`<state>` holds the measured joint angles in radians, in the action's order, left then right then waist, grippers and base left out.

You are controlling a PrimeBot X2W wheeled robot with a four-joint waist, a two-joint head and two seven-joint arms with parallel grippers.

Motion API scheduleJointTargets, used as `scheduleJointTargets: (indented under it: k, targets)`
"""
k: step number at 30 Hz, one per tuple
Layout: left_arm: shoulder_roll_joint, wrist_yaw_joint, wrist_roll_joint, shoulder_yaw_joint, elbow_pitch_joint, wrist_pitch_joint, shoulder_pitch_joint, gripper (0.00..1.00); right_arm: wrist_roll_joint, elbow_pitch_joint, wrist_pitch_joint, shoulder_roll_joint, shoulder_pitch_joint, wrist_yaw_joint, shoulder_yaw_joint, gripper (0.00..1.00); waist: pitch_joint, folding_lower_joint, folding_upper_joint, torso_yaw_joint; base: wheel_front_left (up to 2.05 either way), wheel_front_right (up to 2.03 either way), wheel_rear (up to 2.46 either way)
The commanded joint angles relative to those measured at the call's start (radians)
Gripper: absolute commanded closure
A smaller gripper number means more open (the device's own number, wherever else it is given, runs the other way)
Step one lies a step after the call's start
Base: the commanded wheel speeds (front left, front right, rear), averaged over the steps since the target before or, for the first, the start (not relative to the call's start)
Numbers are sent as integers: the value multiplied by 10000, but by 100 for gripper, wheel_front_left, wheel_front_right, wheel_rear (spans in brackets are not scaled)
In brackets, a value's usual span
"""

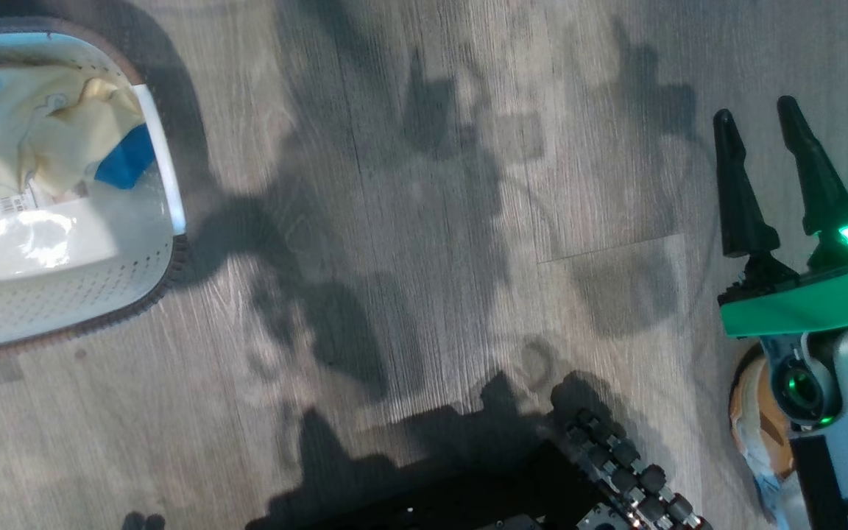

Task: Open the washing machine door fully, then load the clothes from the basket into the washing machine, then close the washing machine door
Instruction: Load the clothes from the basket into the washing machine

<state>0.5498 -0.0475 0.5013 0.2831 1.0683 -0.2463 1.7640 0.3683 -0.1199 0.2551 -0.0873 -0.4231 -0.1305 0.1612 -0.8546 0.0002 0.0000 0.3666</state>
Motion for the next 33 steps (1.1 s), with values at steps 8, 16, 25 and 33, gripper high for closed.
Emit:
scheduleJointTargets:
  k: [8, 16, 25, 33]
  targets:
    - [256, 329, -35, -507, 71, -141, 301, 73, 96, 148, 67, 98, 80, -2, 196, 0, -83, -2, 0, 144, 0, 0, 0]
    - [54, 115, -30, -203, 1399, 807, 334, 0, 71, 63, 67, 136, 235, -2, -66, 0, 173, -2, 0, 7, 0, 0, 0]
    - [-238, -309, -211, 361, 1963, 1814, -414, 0, -21, 52, 67, 38, 412, -2, -240, 0, 1043, -2, 0, -328, 0, 0, 0]
    - [-387, -705, 181, 373, 2092, 1146, -2366, 0, -92, -14, 67, -137, 916, -2, -382, 0, 2441, -2, 0, -739, 0, 0, 0]
